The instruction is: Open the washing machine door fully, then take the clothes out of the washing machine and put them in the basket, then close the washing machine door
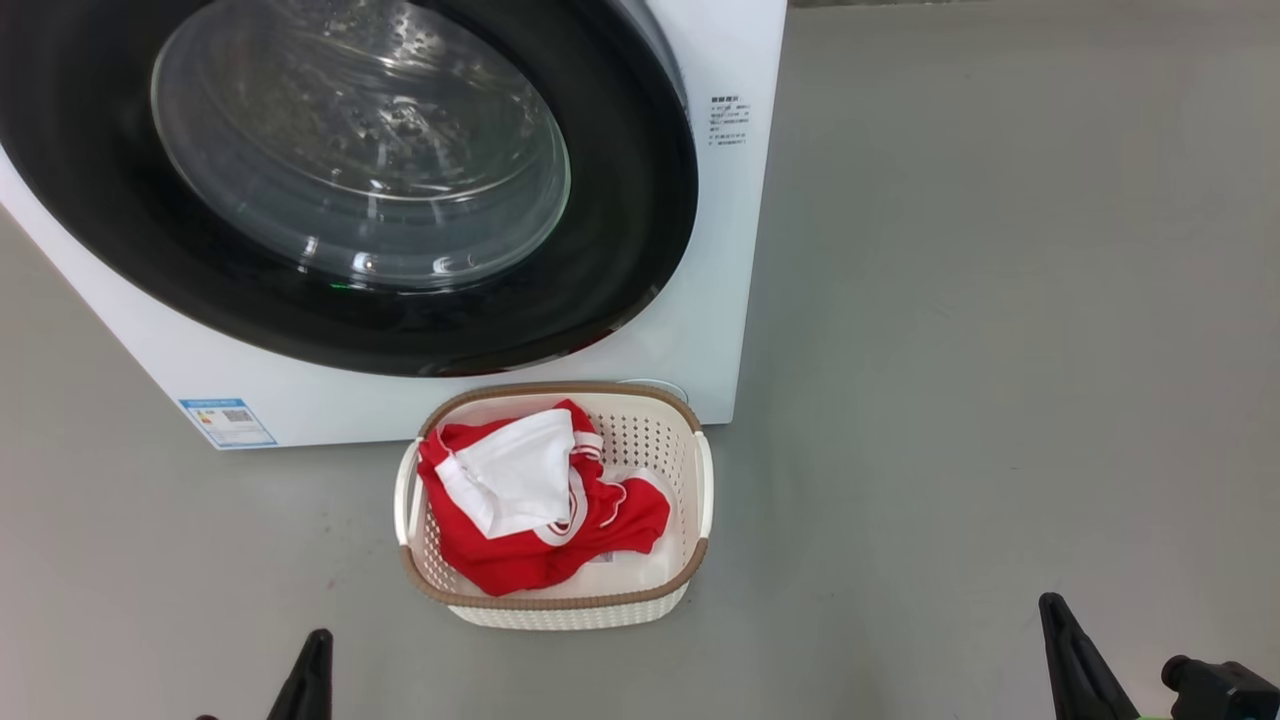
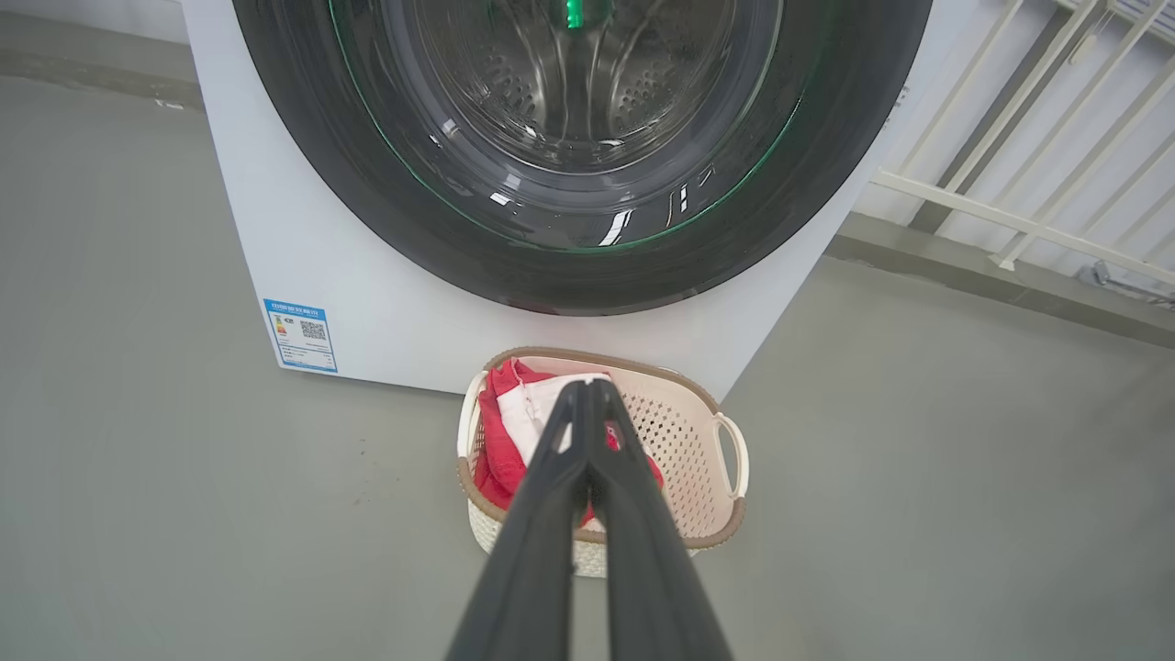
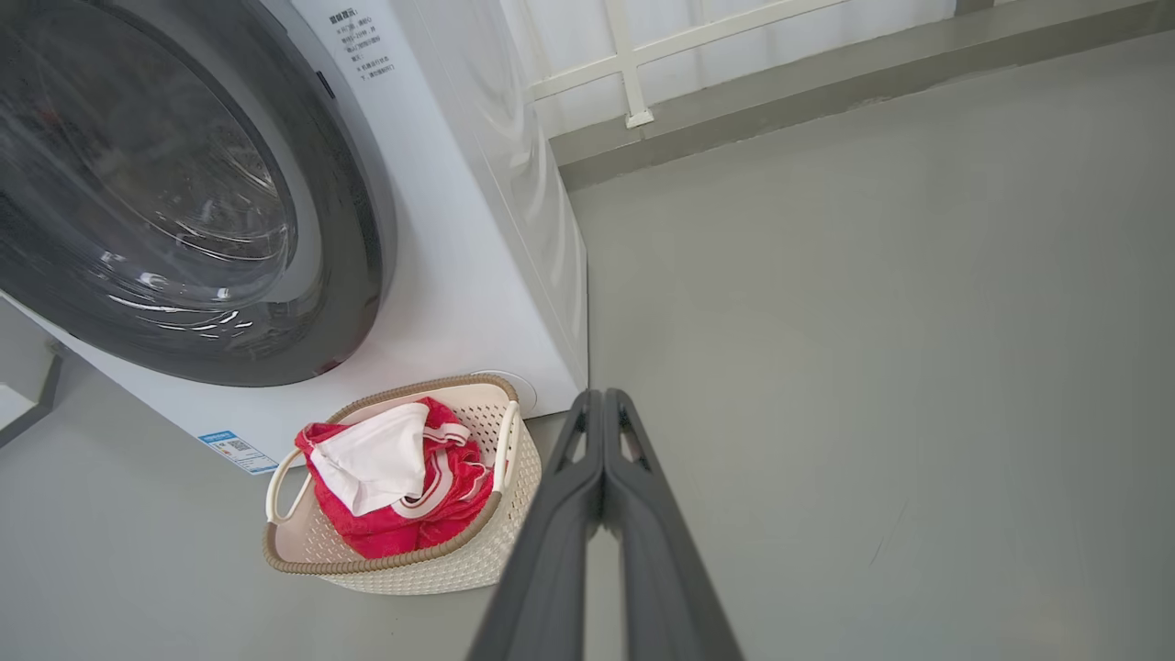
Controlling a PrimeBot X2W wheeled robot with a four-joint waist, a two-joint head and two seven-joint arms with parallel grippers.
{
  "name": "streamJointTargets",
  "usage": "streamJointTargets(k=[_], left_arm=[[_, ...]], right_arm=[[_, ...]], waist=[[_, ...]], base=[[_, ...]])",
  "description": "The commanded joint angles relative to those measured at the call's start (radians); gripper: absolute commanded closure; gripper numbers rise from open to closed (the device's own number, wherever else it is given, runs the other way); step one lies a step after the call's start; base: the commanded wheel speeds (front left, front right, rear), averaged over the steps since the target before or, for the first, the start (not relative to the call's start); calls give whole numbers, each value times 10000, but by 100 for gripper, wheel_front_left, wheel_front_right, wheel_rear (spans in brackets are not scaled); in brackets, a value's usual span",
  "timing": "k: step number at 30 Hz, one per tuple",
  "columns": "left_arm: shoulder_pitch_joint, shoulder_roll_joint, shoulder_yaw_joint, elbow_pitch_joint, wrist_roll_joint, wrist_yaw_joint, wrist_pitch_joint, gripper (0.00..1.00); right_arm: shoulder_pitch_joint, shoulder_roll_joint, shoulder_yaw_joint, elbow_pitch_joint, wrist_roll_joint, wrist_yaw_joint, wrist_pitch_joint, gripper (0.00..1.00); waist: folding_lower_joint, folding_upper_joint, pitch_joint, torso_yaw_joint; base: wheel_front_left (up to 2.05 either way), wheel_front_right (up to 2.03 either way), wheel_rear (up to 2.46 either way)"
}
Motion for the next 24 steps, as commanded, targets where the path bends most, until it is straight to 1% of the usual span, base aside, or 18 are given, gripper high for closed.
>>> streamJointTargets(k=[1,3,5,24], left_arm=[[-95,109,121,-219,-288,-5,38,100],[-125,102,133,-211,-491,-6,92,100],[-161,95,145,-206,-695,-7,146,100],[-432,15,276,-200,-2614,-18,672,100]], right_arm=[[-116,-116,-10,-243,299,-1,43,100],[-156,-120,-11,-241,497,-1,98,100],[-202,-125,-13,-242,695,-1,154,100],[-565,-158,-43,-302,2568,-2,695,100]], waist=[[17,-1,-14,-9],[3,-1,-14,-18],[-2,-1,-15,-26],[-3,-1,-118,-105]], base=[[0,0,0],[0,0,0],[0,0,0],[0,0,0]])
